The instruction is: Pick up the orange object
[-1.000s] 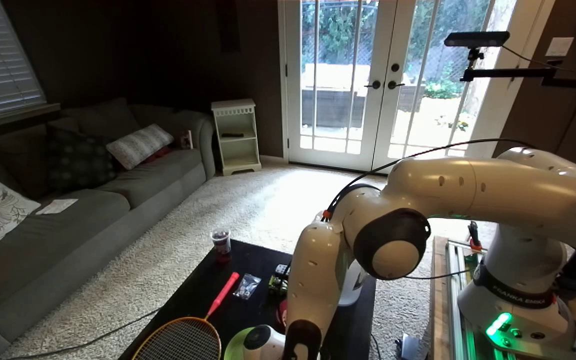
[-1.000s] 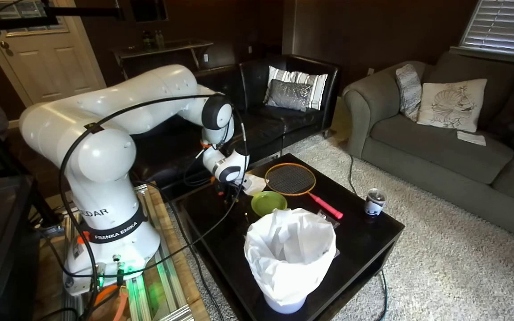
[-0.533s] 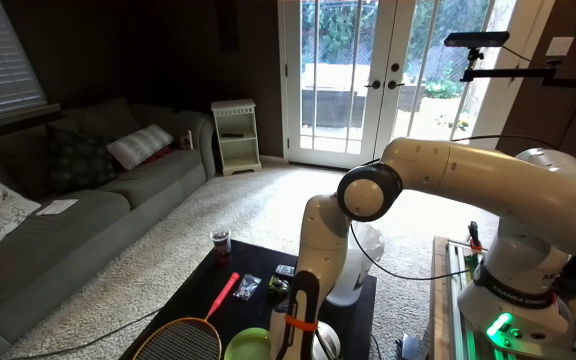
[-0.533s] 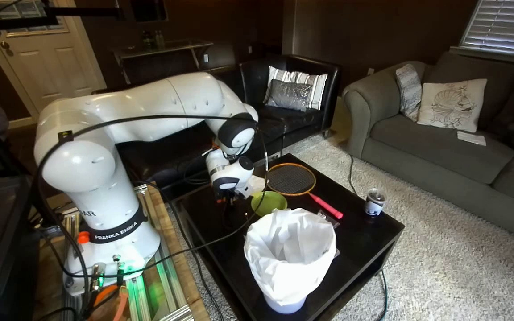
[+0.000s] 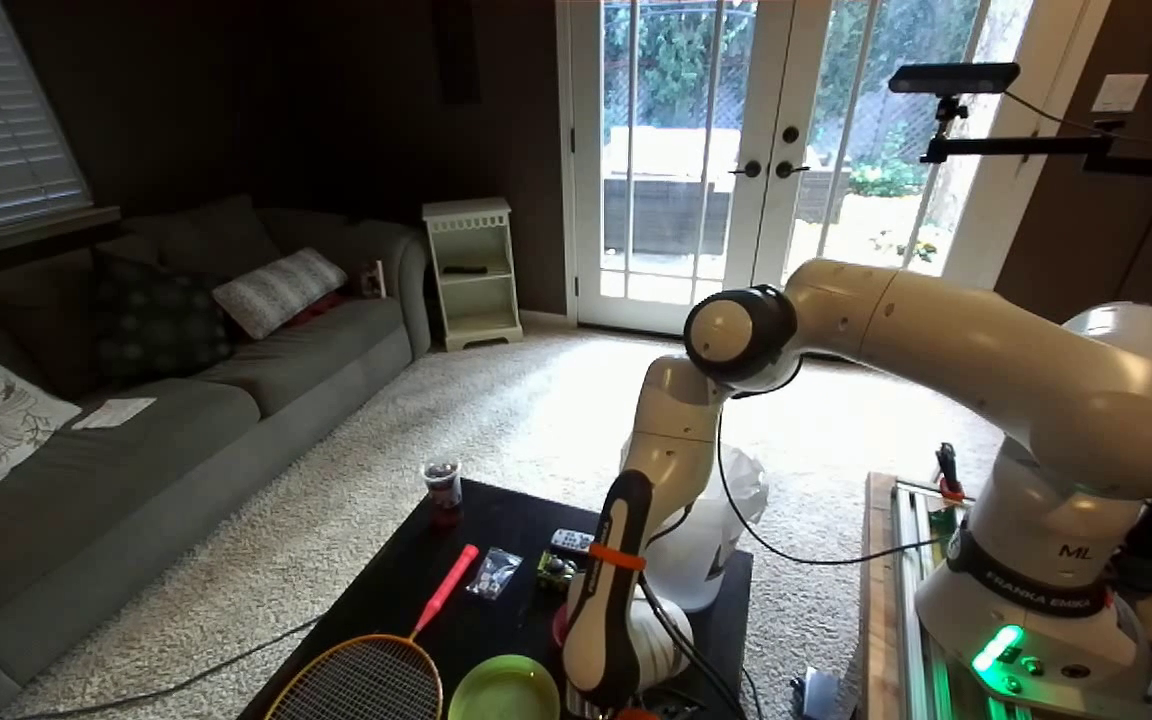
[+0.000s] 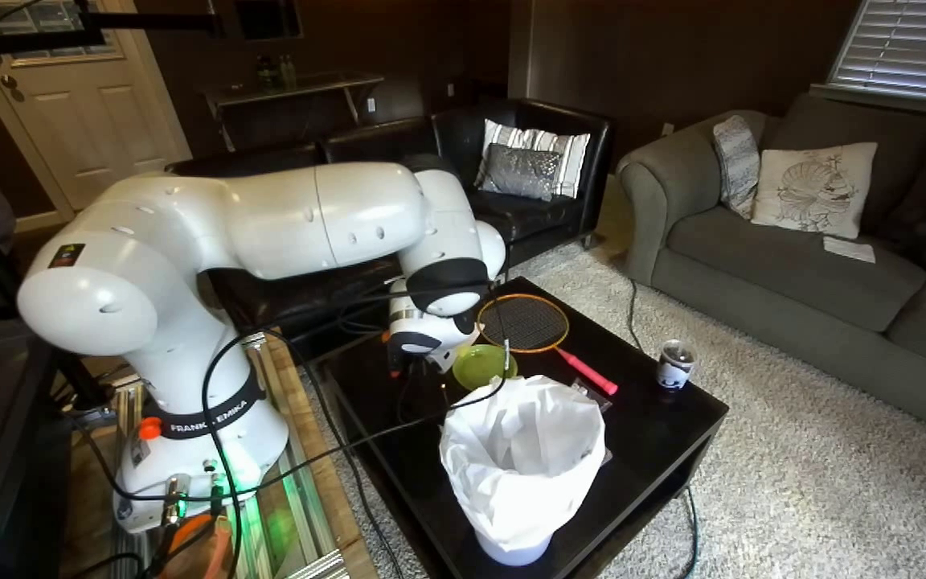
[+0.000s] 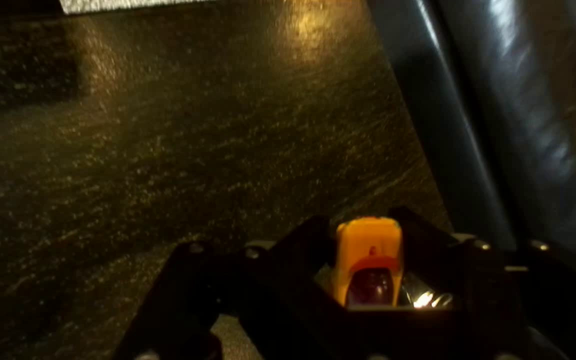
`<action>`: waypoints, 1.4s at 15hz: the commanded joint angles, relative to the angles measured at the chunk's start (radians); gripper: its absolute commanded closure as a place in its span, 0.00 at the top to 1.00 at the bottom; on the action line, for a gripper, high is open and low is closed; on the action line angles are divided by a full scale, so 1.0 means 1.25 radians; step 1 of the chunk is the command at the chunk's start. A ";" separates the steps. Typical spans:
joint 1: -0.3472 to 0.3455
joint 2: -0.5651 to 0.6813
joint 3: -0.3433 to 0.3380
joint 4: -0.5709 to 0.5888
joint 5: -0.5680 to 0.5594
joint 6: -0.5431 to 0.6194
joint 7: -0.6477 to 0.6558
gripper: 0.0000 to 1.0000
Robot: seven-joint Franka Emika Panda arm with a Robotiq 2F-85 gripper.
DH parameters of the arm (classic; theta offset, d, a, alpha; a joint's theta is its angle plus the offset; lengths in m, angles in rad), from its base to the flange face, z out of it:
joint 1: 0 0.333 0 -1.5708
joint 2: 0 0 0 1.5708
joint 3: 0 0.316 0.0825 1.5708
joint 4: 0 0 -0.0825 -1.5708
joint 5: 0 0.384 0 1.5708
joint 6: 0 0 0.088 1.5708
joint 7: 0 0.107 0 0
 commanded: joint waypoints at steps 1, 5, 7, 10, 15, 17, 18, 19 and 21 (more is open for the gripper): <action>-0.005 -0.001 -0.013 0.041 -0.009 -0.210 -0.007 0.15; 0.112 -0.020 -0.076 0.159 0.032 -0.464 0.053 0.15; 0.179 -0.017 -0.107 0.234 0.038 -0.577 0.087 0.15; 0.291 0.000 -0.165 0.359 0.035 -0.732 0.153 0.15; 0.443 -0.001 -0.263 0.496 0.005 -0.963 0.248 0.15; 0.490 0.010 -0.295 0.542 -0.011 -1.038 0.276 0.15; 0.510 0.007 -0.310 0.551 -0.018 -1.071 0.290 0.15; 0.530 0.006 -0.324 0.559 -0.025 -1.100 0.300 0.15; 0.565 0.004 -0.347 0.571 -0.046 -1.151 0.322 0.15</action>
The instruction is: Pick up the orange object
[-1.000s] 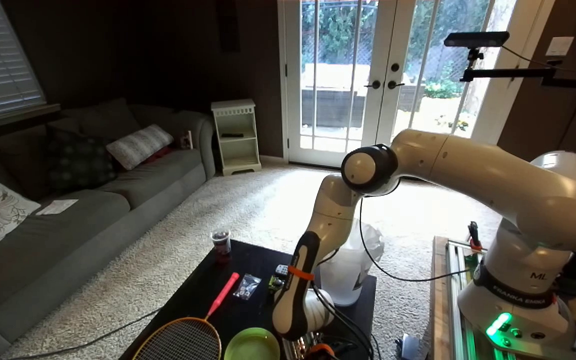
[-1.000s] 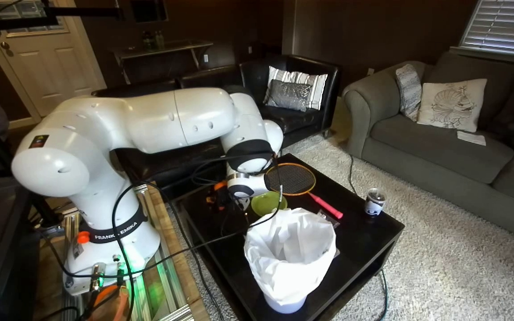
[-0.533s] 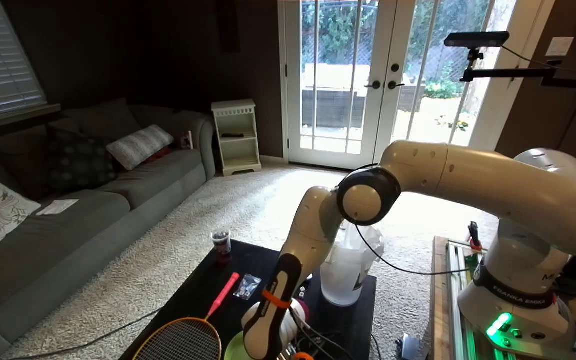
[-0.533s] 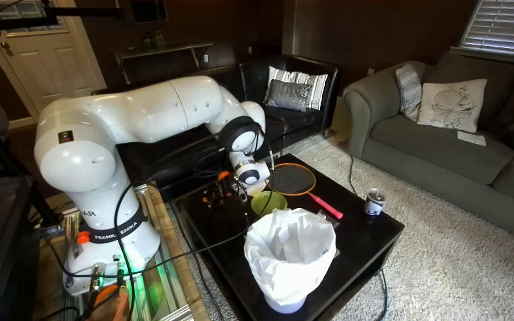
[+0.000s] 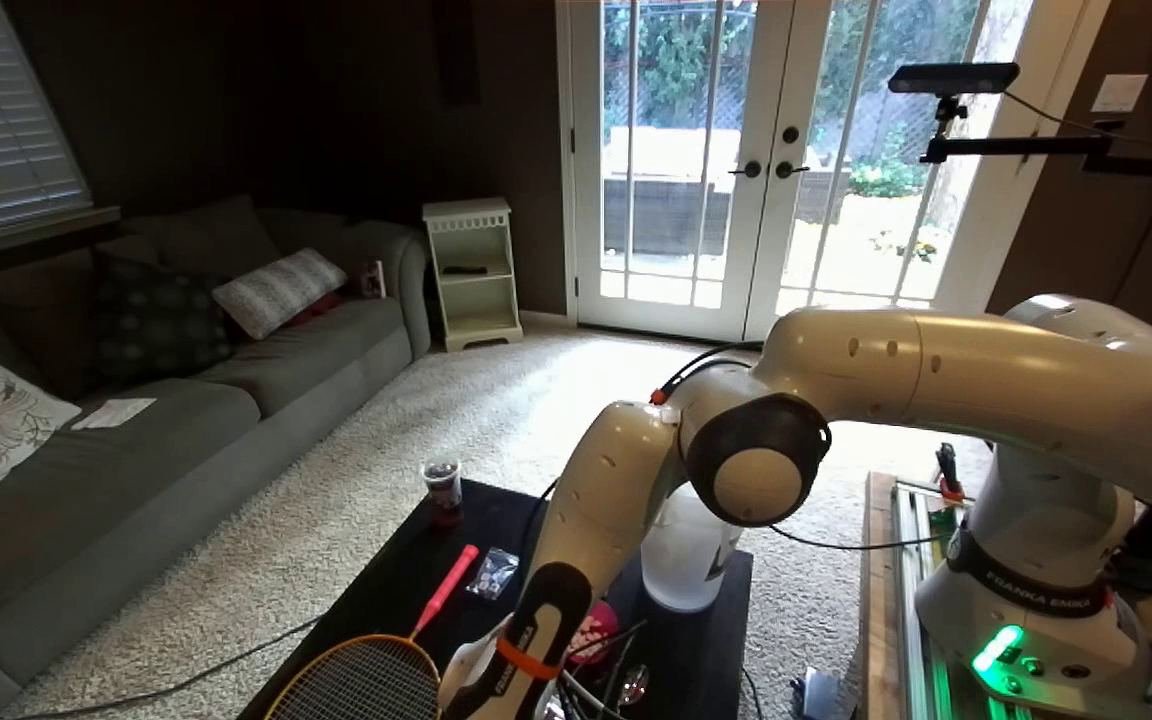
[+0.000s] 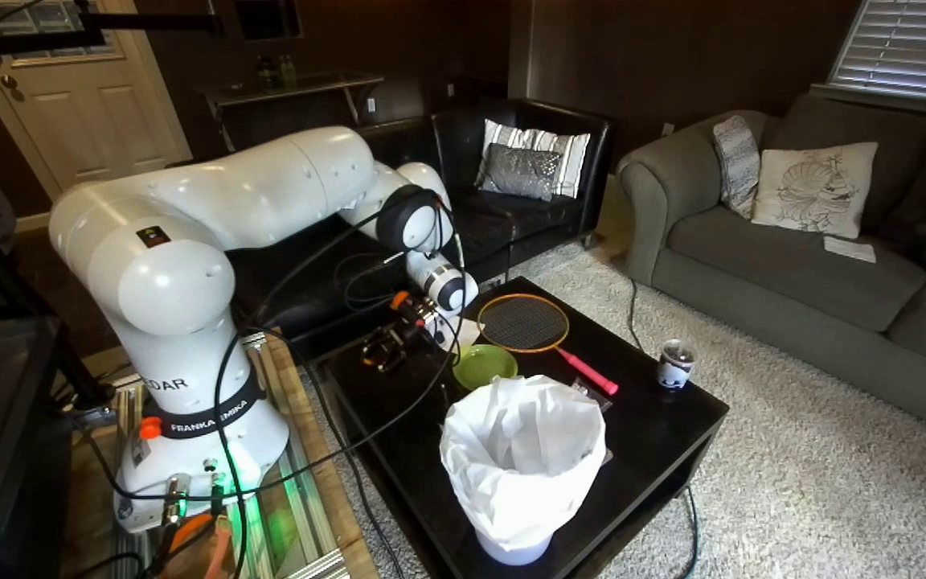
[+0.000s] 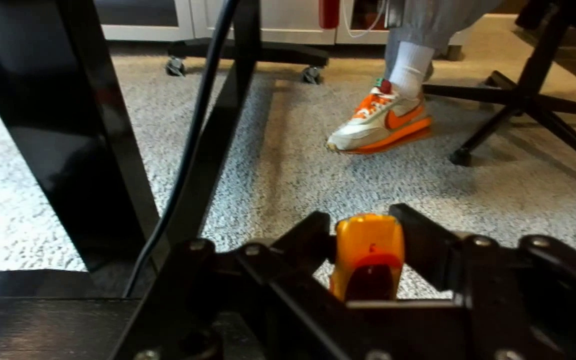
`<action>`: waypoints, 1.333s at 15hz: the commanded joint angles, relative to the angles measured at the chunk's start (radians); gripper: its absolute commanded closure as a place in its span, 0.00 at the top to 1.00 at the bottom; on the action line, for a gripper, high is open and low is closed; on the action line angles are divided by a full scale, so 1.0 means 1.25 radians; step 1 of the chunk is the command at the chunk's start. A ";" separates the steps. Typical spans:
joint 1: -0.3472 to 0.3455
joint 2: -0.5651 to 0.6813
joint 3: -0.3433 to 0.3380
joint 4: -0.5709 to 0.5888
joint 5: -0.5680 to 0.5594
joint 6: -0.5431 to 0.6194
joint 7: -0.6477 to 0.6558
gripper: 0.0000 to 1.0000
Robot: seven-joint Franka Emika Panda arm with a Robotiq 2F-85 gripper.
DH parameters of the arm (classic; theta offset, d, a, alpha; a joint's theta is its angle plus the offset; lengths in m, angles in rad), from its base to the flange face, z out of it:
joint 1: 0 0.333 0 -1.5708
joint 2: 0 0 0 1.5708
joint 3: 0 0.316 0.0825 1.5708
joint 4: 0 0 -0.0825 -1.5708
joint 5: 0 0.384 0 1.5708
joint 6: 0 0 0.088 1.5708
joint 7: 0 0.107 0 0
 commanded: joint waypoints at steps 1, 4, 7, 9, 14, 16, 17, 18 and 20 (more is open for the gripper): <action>0.071 0.014 -0.040 0.057 -0.047 -0.104 0.052 0.15; 0.121 0.013 -0.065 0.077 -0.088 -0.159 0.090 0.15; 0.165 0.013 -0.086 0.092 -0.144 -0.202 0.108 0.14; 0.191 0.012 -0.101 0.099 -0.190 -0.225 0.112 0.14; 0.248 0.012 -0.146 0.108 -0.309 -0.276 0.114 0.15; 0.270 0.012 -0.162 0.108 -0.363 -0.283 0.109 0.16; 0.281 0.012 -0.169 0.106 -0.390 -0.281 0.110 0.46; 0.292 0.012 -0.176 0.105 -0.417 -0.277 0.109 0.66; 0.302 0.012 -0.183 0.103 -0.454 -0.266 0.109 0.78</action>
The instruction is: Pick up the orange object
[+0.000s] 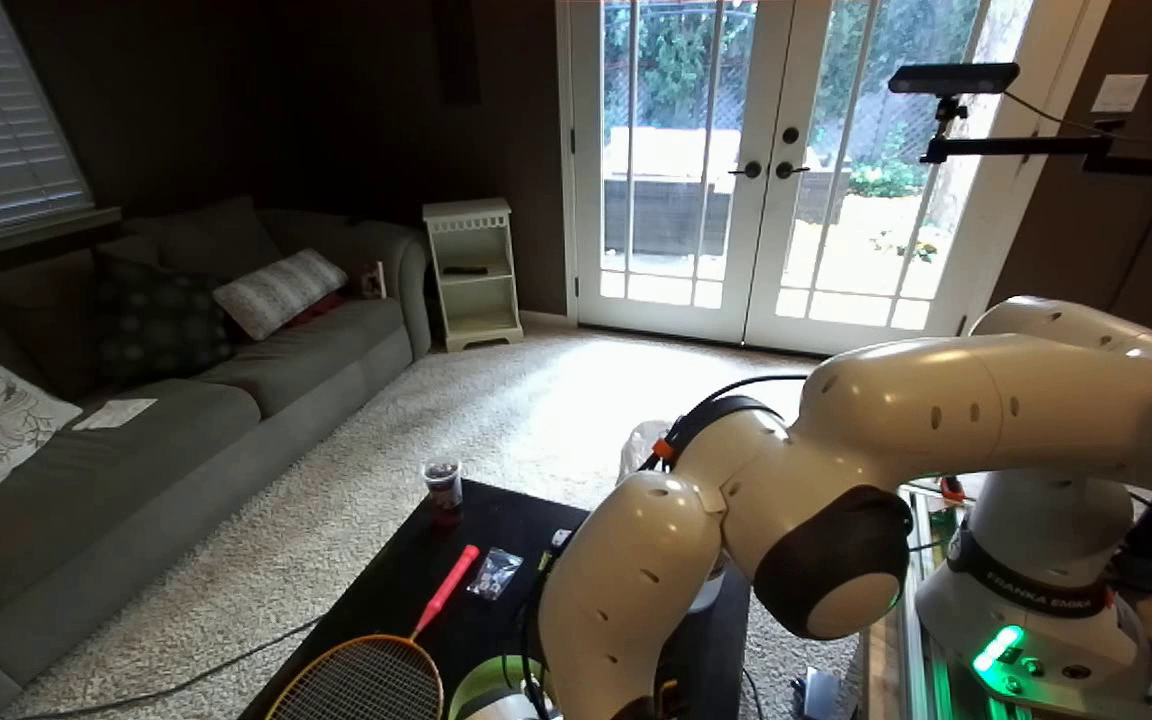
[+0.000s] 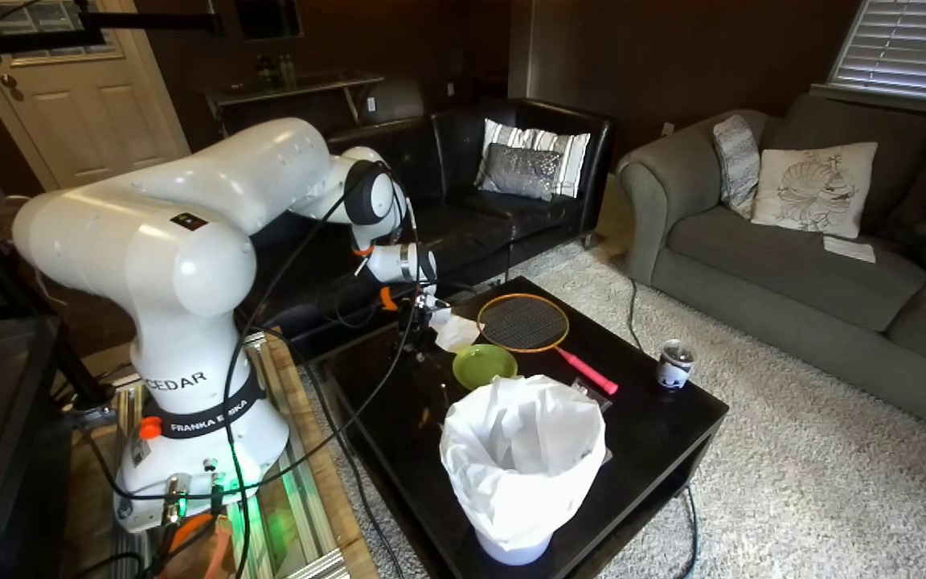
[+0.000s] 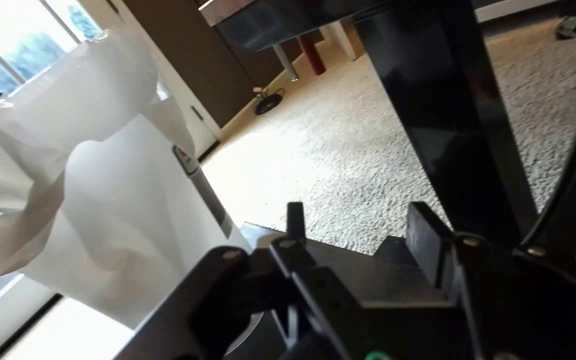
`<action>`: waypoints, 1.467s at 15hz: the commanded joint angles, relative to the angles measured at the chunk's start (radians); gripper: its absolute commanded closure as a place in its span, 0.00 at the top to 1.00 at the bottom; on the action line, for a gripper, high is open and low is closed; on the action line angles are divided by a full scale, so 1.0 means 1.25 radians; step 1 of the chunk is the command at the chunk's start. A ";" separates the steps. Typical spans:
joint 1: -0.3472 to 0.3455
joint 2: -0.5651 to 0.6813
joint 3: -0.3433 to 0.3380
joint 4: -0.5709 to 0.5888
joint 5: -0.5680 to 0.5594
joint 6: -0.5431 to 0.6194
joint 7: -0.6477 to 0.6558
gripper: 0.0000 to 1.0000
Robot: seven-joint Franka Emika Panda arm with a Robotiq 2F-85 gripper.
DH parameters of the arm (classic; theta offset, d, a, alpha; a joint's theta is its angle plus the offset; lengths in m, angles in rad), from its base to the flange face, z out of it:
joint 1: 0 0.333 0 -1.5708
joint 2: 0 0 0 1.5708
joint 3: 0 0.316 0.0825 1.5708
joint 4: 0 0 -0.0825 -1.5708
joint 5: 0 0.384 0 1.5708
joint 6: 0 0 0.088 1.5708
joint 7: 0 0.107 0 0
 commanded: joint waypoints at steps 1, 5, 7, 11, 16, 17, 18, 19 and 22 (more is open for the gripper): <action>0.032 0.012 -0.016 0.022 -0.068 -0.006 0.000 0.86; 0.034 0.012 -0.020 0.031 -0.090 -0.001 0.005 1.00; 0.029 0.012 -0.020 0.037 -0.089 0.003 0.006 1.00; -0.010 0.012 -0.013 0.043 -0.066 0.047 -0.001 1.00; -0.097 0.002 -0.004 0.002 -0.066 0.238 -0.038 1.00; -0.111 0.003 -0.004 -0.002 -0.069 0.270 -0.049 1.00; -0.124 0.004 -0.005 -0.008 -0.072 0.297 -0.058 1.00; -0.136 0.006 -0.005 -0.011 -0.075 0.319 -0.072 1.00; -0.161 0.007 -0.003 -0.019 -0.077 0.359 -0.128 1.00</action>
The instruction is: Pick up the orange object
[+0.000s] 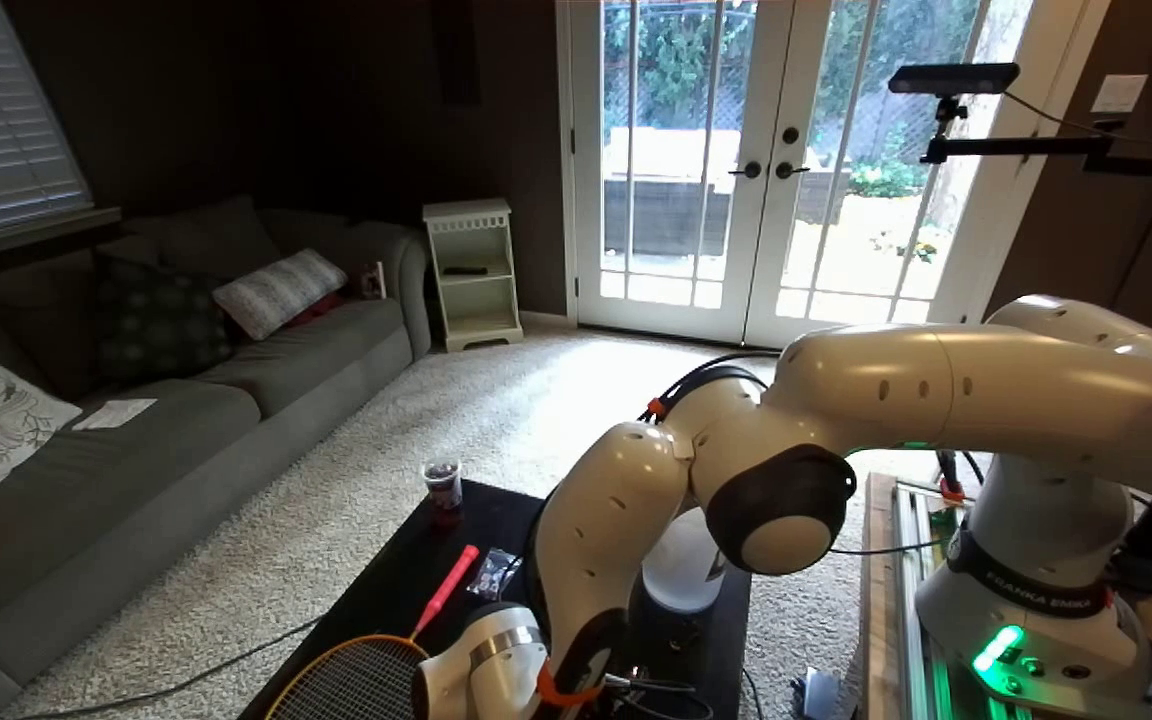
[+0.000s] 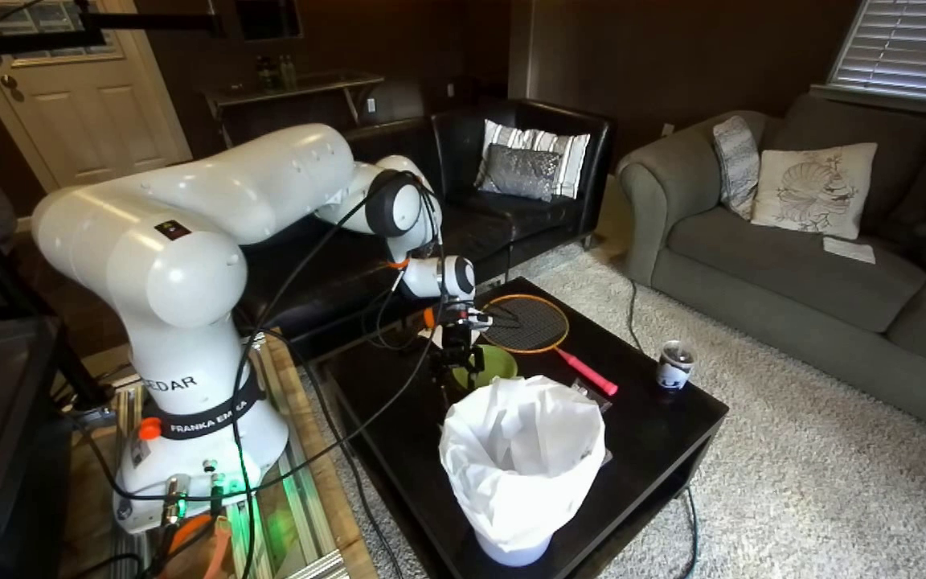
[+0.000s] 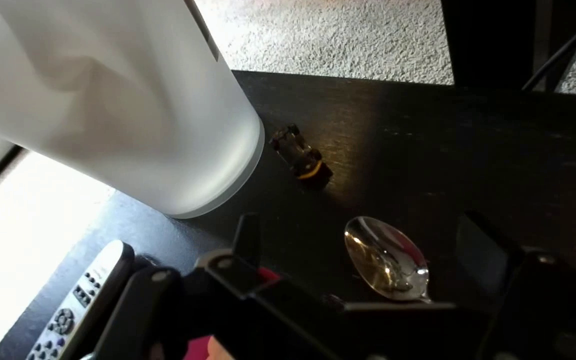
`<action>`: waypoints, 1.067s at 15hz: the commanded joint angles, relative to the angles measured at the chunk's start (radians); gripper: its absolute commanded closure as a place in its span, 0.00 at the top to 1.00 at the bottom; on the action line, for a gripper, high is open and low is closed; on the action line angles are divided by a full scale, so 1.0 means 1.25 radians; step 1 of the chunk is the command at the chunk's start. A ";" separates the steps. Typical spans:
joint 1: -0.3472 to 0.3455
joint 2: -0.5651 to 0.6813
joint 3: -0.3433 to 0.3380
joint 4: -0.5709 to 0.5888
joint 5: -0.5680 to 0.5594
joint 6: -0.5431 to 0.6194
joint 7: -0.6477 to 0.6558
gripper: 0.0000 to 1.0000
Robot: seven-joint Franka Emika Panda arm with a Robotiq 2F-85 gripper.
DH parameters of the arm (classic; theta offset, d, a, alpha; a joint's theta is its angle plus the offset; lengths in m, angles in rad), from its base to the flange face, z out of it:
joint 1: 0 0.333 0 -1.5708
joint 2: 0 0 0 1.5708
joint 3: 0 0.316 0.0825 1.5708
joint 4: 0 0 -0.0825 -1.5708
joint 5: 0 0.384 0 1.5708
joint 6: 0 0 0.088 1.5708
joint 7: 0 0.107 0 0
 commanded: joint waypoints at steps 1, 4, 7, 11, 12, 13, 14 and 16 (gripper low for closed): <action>-0.024 0.000 0.014 -0.018 -0.005 0.038 -0.067 1.00; -0.035 0.001 0.020 -0.021 -0.004 0.055 -0.113 1.00; -0.050 -0.020 0.027 -0.073 -0.003 0.155 -0.109 1.00; -0.060 -0.065 0.027 -0.166 -0.005 0.293 -0.093 1.00; -0.060 -0.075 0.025 -0.185 -0.006 0.309 -0.092 1.00; -0.059 -0.085 0.024 -0.201 -0.005 0.316 -0.093 1.00; -0.057 -0.098 0.022 -0.219 -0.006 0.316 -0.095 1.00; -0.049 -0.125 0.018 -0.249 -0.008 0.296 -0.097 1.00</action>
